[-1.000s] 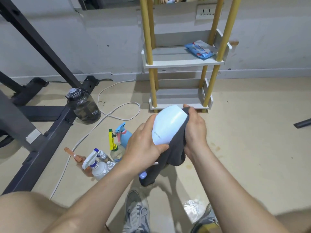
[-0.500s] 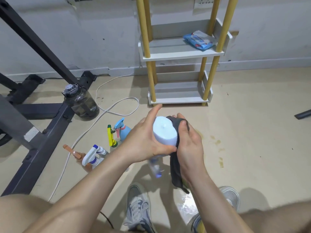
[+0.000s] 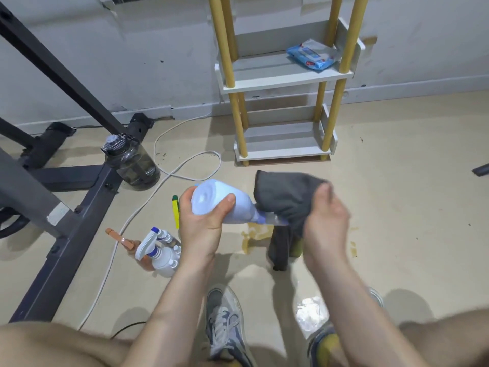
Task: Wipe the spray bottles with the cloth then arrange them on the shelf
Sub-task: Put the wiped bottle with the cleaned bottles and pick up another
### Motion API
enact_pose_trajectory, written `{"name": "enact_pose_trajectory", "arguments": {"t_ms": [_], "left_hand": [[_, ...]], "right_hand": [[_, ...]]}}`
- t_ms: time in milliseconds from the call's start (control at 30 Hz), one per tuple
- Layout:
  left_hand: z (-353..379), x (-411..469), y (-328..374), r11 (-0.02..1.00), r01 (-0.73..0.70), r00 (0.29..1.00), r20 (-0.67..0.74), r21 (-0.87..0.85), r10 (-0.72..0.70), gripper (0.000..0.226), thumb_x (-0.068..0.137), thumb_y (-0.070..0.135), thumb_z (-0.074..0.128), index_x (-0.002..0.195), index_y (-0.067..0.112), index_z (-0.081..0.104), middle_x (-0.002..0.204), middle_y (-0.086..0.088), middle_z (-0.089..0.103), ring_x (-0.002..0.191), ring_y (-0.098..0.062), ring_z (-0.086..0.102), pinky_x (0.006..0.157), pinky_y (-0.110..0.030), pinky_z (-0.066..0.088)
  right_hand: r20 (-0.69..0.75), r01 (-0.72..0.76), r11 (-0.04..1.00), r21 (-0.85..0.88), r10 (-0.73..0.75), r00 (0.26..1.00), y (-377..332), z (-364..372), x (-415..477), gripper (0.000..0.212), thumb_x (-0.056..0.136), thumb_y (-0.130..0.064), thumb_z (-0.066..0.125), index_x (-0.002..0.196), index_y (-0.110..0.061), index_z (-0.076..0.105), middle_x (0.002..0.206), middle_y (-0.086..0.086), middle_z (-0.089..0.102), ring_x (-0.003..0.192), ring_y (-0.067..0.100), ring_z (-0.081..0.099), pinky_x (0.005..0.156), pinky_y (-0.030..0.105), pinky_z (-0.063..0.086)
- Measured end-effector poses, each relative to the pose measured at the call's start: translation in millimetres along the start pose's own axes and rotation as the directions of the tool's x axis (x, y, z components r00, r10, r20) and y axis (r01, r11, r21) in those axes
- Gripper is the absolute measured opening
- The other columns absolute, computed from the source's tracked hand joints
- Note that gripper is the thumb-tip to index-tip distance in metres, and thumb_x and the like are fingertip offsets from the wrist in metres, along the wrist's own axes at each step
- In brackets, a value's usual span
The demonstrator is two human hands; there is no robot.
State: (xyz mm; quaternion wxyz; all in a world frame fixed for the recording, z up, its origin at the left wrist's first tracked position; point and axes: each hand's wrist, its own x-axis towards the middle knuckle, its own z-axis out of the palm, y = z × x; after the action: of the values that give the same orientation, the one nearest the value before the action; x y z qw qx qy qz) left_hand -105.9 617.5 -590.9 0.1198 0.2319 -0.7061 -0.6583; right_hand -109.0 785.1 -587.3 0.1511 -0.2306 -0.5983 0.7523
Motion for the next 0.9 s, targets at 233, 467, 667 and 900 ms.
{"name": "enact_pose_trajectory", "arguments": {"t_ms": [233, 467, 667, 900], "left_hand": [[-34.4, 4.5, 1.0, 0.787, -0.031, 0.982, -0.127, 0.616, 0.138, 0.078, 0.051, 0.058, 0.079, 0.114, 0.025, 0.046, 0.112, 0.002, 0.053, 0.100, -0.023, 0.054, 0.079, -0.035, 0.044], [24.3, -29.0, -7.5, 0.734, 0.543, 0.835, 0.167, -0.409, -0.525, 0.059, 0.083, 0.051, 0.067, 0.134, 0.027, 0.049, 0.125, -0.003, 0.063, 0.105, -0.026, 0.068, 0.066, -0.042, 0.061], [41.5, -61.8, -24.0, 0.803, 0.512, 0.851, 0.305, -0.305, -0.427, 0.029, 0.091, 0.029, 0.065, 0.119, 0.025, 0.059, 0.108, -0.006, 0.074, 0.088, -0.026, 0.074, 0.072, -0.044, 0.060], [36.4, -82.1, -36.4, 0.808, 0.548, 0.803, 0.407, -0.216, -0.435, 0.037, 0.088, 0.037, 0.067, 0.122, 0.032, 0.055, 0.111, -0.009, 0.073, 0.092, -0.036, 0.073, 0.076, -0.043, 0.057]], "right_hand": [[-0.140, -0.294, 0.795, 0.531, 0.425, 0.894, -38.1, -40.9, 35.6, 0.026, 0.103, -0.034, 0.050, 0.091, -0.014, 0.062, 0.076, -0.006, 0.072, 0.069, 0.008, 0.070, 0.085, 0.031, 0.059], [0.142, -0.111, 0.994, -0.006, 0.111, 0.984, 9.2, 11.4, -29.5, 0.034, 0.102, -0.037, 0.045, 0.115, -0.015, 0.068, 0.118, 0.005, 0.068, 0.114, 0.022, 0.061, 0.099, 0.036, 0.049], [0.374, 0.239, 0.861, -0.449, -0.062, 0.925, 36.0, 6.1, -12.5, 0.039, 0.103, -0.035, 0.041, 0.141, -0.032, 0.051, 0.163, -0.005, 0.018, 0.152, 0.018, 0.001, 0.117, 0.024, 0.007], [0.223, 0.006, 0.955, -0.296, 0.063, 0.973, 33.4, 7.7, 32.8, 0.043, 0.107, -0.034, 0.034, 0.149, -0.032, 0.039, 0.161, -0.008, 0.024, 0.143, 0.011, 0.030, 0.108, 0.021, 0.026]]}}
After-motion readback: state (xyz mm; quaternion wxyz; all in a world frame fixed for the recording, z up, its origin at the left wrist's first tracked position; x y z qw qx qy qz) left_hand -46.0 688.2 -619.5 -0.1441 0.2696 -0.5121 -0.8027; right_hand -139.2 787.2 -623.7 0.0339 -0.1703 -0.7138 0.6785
